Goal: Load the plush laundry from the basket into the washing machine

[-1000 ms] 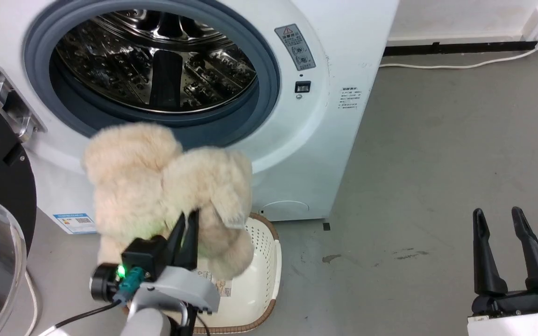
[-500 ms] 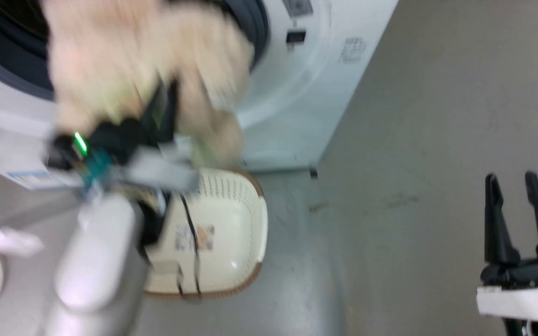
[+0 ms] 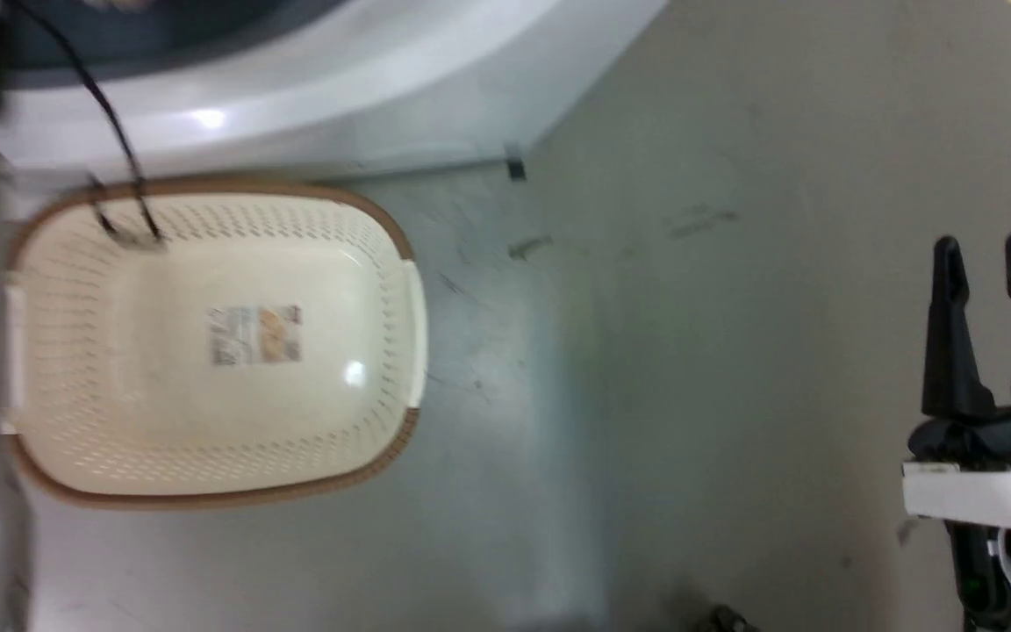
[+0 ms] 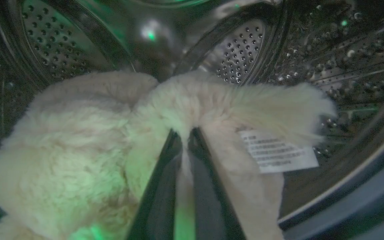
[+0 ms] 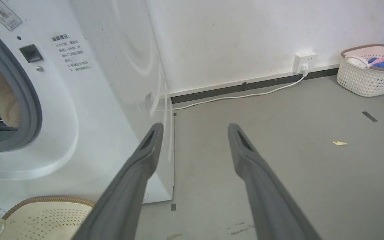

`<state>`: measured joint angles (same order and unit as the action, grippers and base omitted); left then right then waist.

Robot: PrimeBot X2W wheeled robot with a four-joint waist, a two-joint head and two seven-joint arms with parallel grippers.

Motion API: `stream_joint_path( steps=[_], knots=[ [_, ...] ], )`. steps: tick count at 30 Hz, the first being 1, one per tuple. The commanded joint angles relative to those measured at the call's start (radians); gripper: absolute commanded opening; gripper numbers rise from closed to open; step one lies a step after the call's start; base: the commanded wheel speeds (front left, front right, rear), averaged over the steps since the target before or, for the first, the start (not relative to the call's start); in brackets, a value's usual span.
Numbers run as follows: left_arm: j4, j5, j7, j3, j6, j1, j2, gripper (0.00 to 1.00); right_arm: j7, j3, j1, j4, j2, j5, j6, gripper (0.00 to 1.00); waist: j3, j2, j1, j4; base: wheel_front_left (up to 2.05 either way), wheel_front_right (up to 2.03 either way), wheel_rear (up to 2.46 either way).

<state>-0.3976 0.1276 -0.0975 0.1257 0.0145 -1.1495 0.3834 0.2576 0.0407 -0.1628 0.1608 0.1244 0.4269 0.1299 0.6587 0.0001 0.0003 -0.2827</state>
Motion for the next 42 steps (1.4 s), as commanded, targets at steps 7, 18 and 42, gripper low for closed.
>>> stream_joint_path(
  steps=[7,18,42],
  knots=[
    [-0.164,-0.049,-0.102,0.032,-0.013,-0.261,0.035,0.0,0.004,-0.035,-0.053,-0.01,-0.017,0.046,0.001,1.0,0.123,-0.0001,-0.0003,-0.074,0.0,0.0,0.0],
    [-0.334,-0.059,-0.137,0.052,0.003,-0.331,0.045,0.0,0.004,-0.025,-0.083,-0.015,-0.034,0.097,0.001,1.0,0.155,-0.0001,-0.0003,-0.085,0.0,0.0,0.0],
    [-0.405,0.123,0.297,0.014,-0.055,0.094,-0.134,1.0,0.004,0.07,0.056,-0.004,0.018,-0.04,0.001,1.0,-0.297,-0.0001,-0.0003,0.103,0.0,0.0,0.0]
  ],
)
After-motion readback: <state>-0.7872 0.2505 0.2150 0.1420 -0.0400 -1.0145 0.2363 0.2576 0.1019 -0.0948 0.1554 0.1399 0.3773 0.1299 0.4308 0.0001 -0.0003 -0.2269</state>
